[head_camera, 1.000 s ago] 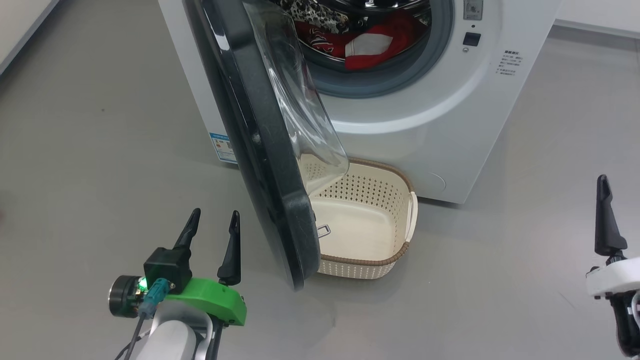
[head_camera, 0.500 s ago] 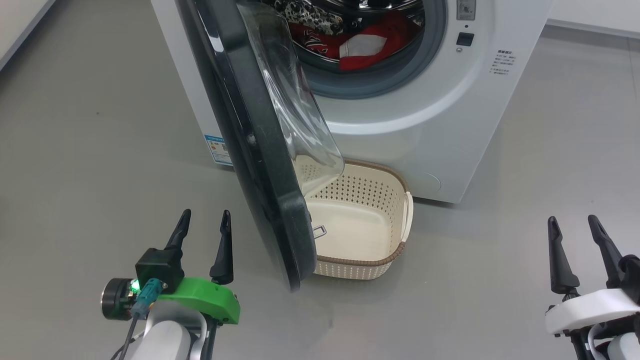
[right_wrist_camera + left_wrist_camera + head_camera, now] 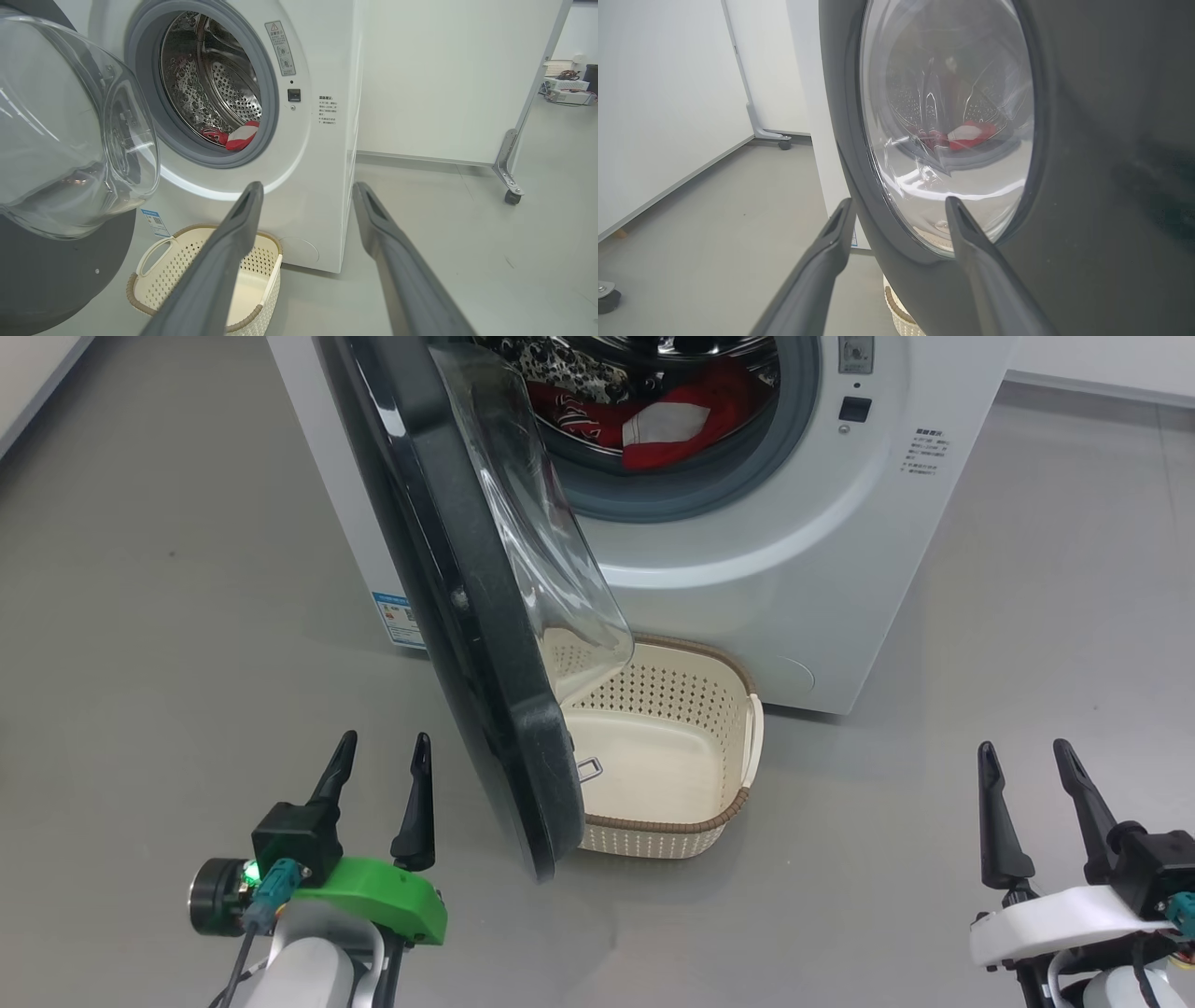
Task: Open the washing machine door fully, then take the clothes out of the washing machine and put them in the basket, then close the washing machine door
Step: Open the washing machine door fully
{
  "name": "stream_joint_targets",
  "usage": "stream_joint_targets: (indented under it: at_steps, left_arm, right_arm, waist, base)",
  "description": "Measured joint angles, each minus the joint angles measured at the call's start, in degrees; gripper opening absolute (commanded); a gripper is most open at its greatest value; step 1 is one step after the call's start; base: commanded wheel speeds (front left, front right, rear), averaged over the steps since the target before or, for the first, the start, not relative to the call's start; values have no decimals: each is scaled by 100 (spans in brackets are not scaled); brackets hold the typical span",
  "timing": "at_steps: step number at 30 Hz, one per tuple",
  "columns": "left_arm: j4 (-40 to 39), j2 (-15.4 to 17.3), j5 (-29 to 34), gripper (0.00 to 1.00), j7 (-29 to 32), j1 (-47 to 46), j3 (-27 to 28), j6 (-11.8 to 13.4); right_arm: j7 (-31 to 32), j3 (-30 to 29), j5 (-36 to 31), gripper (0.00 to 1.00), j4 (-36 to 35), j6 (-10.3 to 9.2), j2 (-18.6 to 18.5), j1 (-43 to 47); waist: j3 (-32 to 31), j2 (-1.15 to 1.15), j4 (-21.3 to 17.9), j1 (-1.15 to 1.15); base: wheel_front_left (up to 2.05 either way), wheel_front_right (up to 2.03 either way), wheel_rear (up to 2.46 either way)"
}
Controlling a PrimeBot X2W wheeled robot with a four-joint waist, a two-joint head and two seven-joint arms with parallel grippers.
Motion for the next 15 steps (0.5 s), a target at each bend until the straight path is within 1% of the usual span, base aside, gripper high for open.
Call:
stream_joint_targets:
  at_steps: [7,15]
  left_arm:
    - [0,0,34,100,0,2,38,0]
    - [15,0,34,100,0,3,62,-7]
  right_arm:
    - [0,-8,-164,100,-63,-1,197,58]
    - [0,-82,-288,100,-66,-2,296,127]
  waist:
    - [-7,0,-22,0]
    - [-22,0,-44,0]
  base:
    - [0,0,0]
    - [0,0,0]
